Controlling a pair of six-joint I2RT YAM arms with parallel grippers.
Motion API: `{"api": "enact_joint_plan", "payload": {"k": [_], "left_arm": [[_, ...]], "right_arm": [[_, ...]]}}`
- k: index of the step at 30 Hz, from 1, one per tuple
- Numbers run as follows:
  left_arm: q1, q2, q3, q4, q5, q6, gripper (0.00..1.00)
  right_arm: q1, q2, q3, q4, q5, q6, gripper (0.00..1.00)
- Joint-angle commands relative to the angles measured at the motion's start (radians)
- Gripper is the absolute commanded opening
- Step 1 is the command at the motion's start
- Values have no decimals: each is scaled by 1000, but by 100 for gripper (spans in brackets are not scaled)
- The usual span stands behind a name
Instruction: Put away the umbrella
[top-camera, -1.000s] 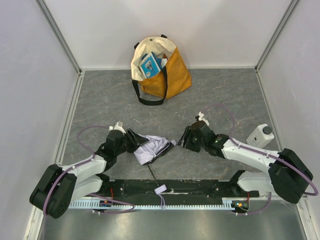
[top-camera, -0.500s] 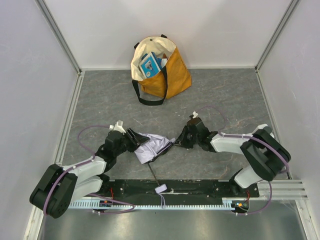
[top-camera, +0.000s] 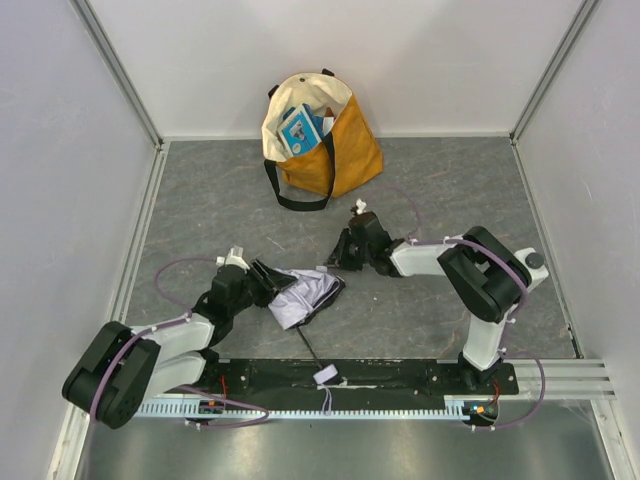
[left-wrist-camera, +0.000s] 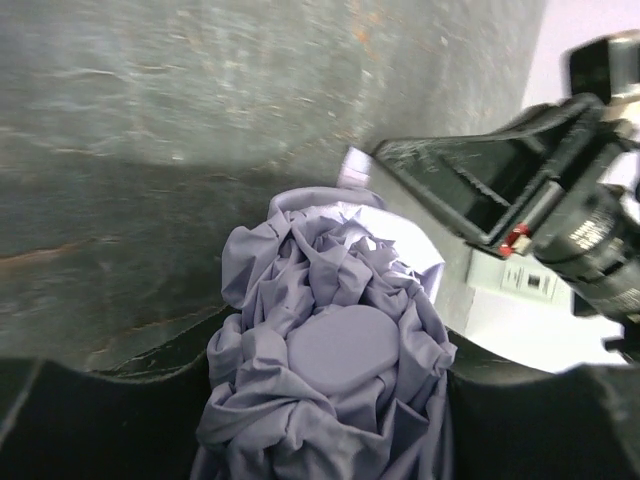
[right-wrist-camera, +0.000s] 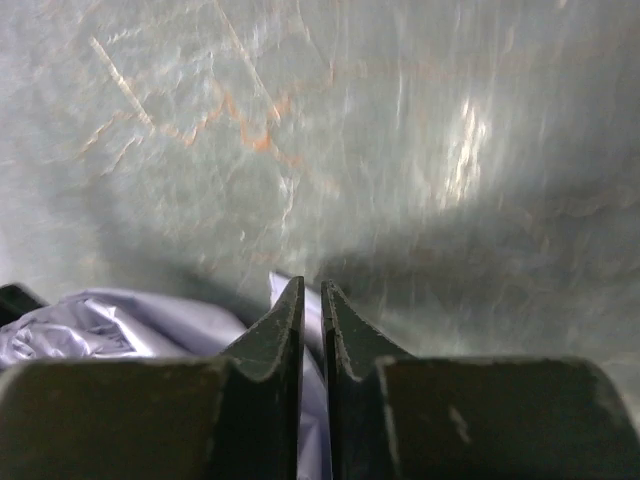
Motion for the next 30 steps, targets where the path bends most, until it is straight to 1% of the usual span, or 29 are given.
{"api": "enact_joint_plan", "payload": {"k": [1, 2, 3, 4, 6, 7, 9, 10, 12, 13, 15, 17, 22, 26, 30], "left_arm": [[-9, 75, 34, 5, -150, -147, 2], [-9, 97, 53, -13, -173, -160, 2], [-12, 109, 70, -33, -188, -180, 2], [-15, 124, 78, -29, -231, -190, 2], [-24, 141, 101, -33, -258, -209, 2], [-36, 146, 107, -47, -277, -224, 2], [-67, 143, 118, -102, -354, -278, 2], [-79, 144, 124, -126, -377, -290, 2], [-114, 148, 138, -172, -414, -319, 2], [-125, 151, 141, -185, -425, -334, 2], [-150, 160, 152, -209, -437, -355, 2], [-165, 169, 164, -243, -443, -376, 2], [-177, 172, 160, -274, -422, -401, 2], [-190, 157, 172, -321, -423, -401, 2], [-197, 141, 178, -364, -440, -405, 2]], "right_arm": [[-9, 42, 196, -297, 194, -367, 20], [-9, 27, 236, -369, 251, -435, 24], [-9, 12, 285, -440, 312, -497, 33], [-8, 1, 337, -499, 346, -556, 41], [6, -30, 399, -589, 381, -645, 56], [29, -50, 409, -609, 397, -682, 66], [101, -94, 410, -624, 397, -733, 81], [147, -122, 397, -614, 400, -750, 85], [257, -171, 359, -565, 359, -779, 91], [297, -194, 332, -519, 328, -783, 91], [371, -219, 269, -415, 317, -815, 92], [435, -220, 227, -333, 371, -846, 91], [514, -202, 115, -140, 408, -859, 87], [557, -165, 57, -46, 504, -872, 86], [597, -105, 100, -55, 674, -903, 86]]}}
